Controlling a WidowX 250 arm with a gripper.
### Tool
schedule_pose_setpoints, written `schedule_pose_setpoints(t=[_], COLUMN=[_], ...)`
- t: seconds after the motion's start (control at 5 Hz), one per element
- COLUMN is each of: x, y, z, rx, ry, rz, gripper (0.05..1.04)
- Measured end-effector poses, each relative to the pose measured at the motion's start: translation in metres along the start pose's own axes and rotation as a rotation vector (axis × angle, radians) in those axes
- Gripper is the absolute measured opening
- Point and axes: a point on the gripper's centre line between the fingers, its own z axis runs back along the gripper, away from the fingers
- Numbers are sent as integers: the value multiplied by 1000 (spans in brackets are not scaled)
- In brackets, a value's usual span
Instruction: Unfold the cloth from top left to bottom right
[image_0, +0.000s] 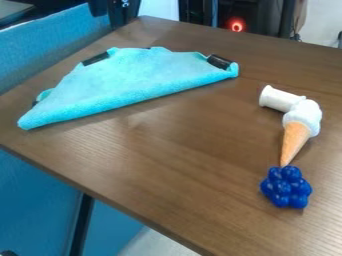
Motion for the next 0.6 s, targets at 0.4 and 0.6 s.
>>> schedule_pose_setpoints(t=[0.4,0.6], x=[3,-3], y=[-5,1], z=[-25,-36], rx=[-54,-74], ry=[14,-8], rz=[-32,-54], gripper=[1000,1001])
